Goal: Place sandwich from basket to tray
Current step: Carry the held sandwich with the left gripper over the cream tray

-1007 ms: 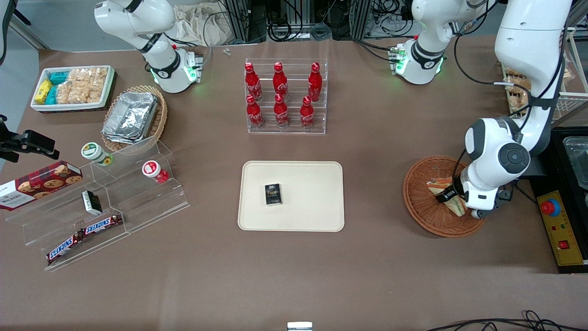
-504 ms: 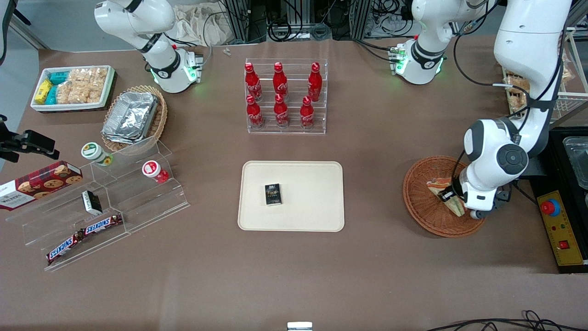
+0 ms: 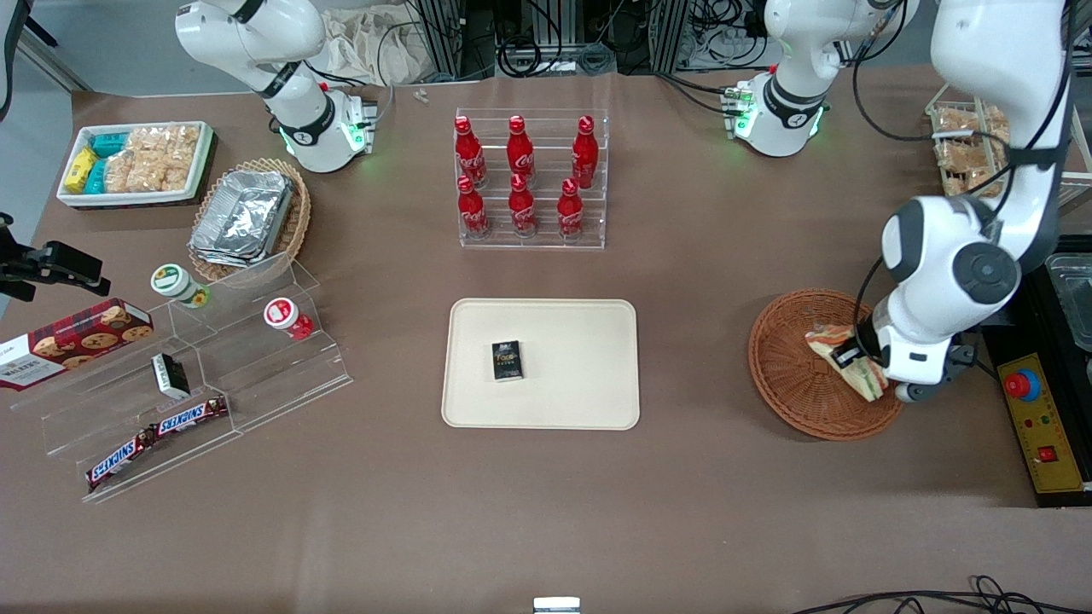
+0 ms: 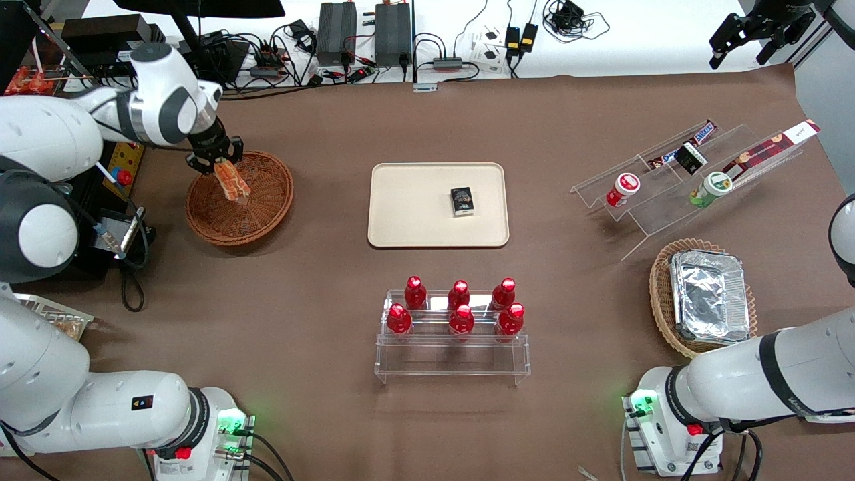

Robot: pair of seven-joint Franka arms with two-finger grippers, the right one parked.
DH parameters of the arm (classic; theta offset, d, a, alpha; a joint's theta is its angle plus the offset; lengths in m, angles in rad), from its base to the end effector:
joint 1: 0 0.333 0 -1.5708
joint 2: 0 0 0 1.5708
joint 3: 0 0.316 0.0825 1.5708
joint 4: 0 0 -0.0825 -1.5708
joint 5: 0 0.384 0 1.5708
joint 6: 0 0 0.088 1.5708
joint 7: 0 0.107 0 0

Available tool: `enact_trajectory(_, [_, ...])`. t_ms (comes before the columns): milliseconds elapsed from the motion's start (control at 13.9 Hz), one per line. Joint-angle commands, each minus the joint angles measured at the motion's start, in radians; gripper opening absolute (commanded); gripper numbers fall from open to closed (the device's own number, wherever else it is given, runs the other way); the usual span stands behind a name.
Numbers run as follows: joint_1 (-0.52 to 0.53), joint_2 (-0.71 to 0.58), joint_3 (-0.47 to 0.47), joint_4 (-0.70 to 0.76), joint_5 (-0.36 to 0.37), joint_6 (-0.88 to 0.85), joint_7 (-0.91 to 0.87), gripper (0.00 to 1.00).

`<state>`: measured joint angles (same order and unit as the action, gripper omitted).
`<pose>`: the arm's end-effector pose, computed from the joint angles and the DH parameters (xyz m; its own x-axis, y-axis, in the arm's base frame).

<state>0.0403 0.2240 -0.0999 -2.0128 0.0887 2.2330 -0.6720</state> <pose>0.5904 -0.0308 0.3437 0.8471 0.5307 0.0270 0.5314 -0.8462 -0.0394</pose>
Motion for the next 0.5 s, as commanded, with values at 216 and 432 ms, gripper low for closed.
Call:
enact_trajectory(216, [-0.008, -0.025, -0.153, 0.241, -0.029, -0.302, -0.006, 0.22])
enact_trajectory(432, [-0.008, -0.005, -0.282, 0.25, -0.033, -0.293, -0.021, 0.23])
